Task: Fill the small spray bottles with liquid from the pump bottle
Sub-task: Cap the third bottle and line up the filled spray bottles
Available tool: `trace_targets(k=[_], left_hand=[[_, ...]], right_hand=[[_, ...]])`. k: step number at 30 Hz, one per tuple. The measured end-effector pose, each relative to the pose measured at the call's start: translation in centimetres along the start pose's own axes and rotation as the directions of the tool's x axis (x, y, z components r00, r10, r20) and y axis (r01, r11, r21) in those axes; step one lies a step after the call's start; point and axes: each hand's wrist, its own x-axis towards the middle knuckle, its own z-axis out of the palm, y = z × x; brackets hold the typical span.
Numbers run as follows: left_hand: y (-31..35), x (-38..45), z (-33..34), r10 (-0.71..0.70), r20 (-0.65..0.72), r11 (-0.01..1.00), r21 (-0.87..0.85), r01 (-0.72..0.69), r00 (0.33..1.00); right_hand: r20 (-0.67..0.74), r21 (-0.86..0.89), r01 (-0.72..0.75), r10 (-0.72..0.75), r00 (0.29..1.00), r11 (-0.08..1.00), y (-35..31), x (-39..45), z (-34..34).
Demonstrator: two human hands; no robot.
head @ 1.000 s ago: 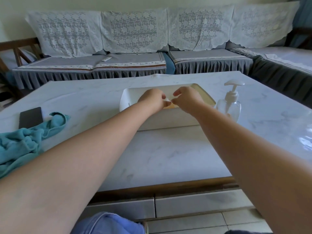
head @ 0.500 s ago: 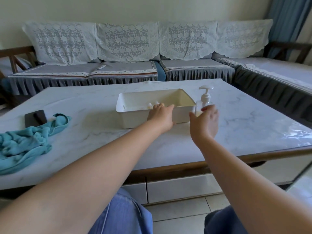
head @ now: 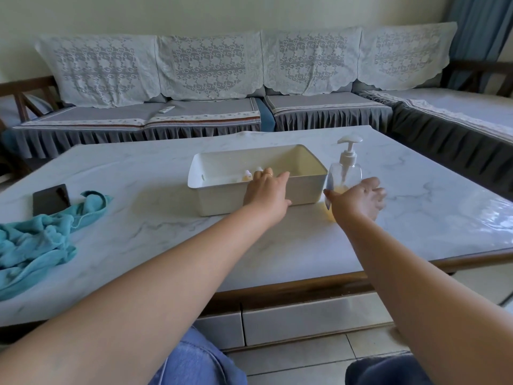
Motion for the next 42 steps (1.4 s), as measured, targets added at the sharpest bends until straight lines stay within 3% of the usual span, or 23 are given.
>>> trace_targets(k=[10,16,21,28,42], left_hand=[[-0.3,1.8,3.3,-0.153,-0.060,0.969,0.186,0.162,0.986],[-0.5,1.8,5.5,-0.265,-0.043,0.943,0.199,0.268,0.963],[-0.7,2.8,6.5,-0.271,-0.145,0.925,0.235,0.299,0.952],[-3.1,6.4,7.8,-0.278,-0.248,0.915,0.226,0.334,0.928],[-11.2,18.3,9.6,-0.306,-0.236,0.905,0.229,0.359,0.922]], right_hand=[[0.031,0.364,0.069,-0.086,0.996,0.929,2.5,5.8,-0.5],[0.129,0.271,0.054,-0.092,0.987,0.961,2.4,7.5,0.0],[0.143,0.243,0.057,-0.094,0.985,0.968,1.9,7.8,1.8],[0.143,0.291,0.067,-0.113,0.983,0.955,-0.5,10.4,5.1],[0.223,0.350,0.100,-0.186,0.957,0.931,-7.3,17.9,15.0]])
